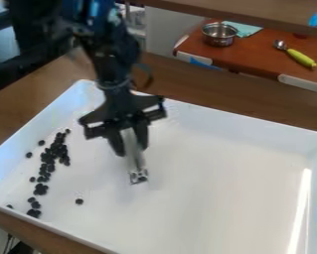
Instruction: Sweep into pile
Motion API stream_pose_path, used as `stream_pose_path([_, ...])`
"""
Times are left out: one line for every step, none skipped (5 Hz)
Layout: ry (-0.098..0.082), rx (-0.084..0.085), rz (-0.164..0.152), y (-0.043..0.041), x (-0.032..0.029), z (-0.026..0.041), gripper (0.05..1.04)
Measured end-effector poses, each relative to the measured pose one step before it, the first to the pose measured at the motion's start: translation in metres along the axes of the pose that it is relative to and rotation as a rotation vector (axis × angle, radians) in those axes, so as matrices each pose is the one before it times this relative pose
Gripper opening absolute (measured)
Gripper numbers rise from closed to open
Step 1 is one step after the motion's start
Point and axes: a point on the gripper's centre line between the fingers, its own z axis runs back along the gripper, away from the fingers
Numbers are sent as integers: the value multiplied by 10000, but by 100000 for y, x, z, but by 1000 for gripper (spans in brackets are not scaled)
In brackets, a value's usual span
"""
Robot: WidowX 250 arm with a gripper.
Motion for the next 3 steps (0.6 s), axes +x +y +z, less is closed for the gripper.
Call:
stream_pose_path([-396,-195,163,-2433,1093,-563,374])
stream_pose_path([-235,132,336,-1146,780,-749,374])
stream_pose_path([-71,-60,222,-319,244,188,374])
